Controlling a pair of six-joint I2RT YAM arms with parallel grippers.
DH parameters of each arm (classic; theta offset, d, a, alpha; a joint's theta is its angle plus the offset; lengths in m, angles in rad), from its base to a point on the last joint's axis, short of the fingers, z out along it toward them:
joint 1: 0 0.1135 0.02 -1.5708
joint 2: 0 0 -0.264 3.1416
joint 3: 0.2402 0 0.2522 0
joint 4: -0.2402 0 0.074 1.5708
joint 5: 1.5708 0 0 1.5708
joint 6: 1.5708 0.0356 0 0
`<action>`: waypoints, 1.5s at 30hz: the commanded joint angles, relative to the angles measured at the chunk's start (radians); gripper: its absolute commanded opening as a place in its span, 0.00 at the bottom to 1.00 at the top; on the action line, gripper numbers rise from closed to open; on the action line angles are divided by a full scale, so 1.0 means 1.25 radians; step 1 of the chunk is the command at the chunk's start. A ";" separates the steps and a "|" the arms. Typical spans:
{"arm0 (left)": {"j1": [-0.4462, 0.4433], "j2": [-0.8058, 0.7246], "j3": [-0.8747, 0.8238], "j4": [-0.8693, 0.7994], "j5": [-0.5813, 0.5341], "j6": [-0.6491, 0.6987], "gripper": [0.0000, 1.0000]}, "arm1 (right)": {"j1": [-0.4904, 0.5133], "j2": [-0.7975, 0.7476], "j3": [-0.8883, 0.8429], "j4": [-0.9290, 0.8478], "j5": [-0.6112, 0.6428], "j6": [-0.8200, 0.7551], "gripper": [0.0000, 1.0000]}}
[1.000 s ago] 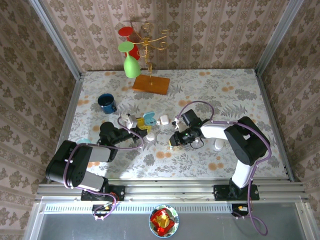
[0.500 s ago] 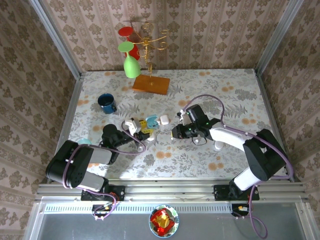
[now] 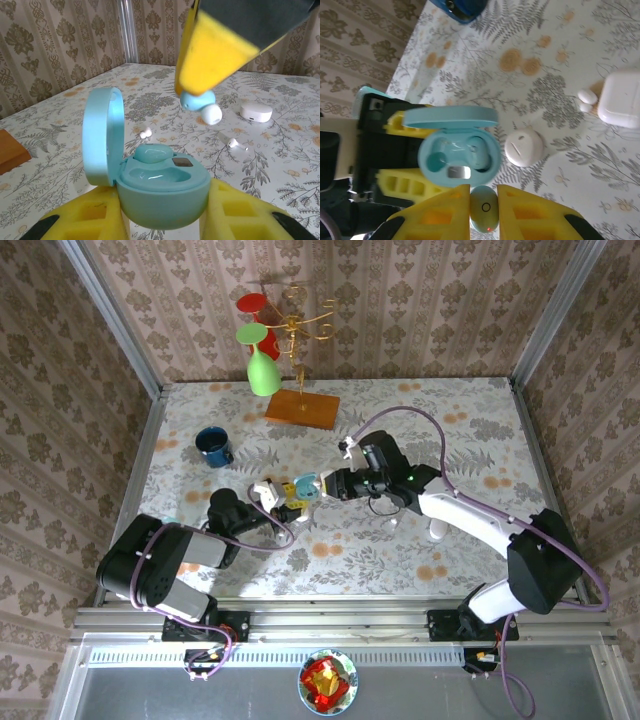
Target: Insert the wireless bluetooth earbuds into the charging case
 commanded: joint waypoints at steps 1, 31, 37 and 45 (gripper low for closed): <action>-0.005 0.015 0.003 0.020 -0.002 0.019 0.25 | 0.018 0.022 0.049 -0.009 0.020 -0.009 0.19; 0.005 0.010 0.008 0.021 0.022 -0.010 0.26 | 0.059 0.161 0.167 -0.010 -0.004 -0.035 0.19; 0.011 0.002 0.004 0.021 0.017 -0.021 0.26 | 0.065 0.158 0.162 -0.020 0.001 -0.041 0.19; 0.019 0.005 0.005 0.021 0.007 -0.033 0.25 | 0.072 0.156 0.147 -0.018 0.001 -0.043 0.21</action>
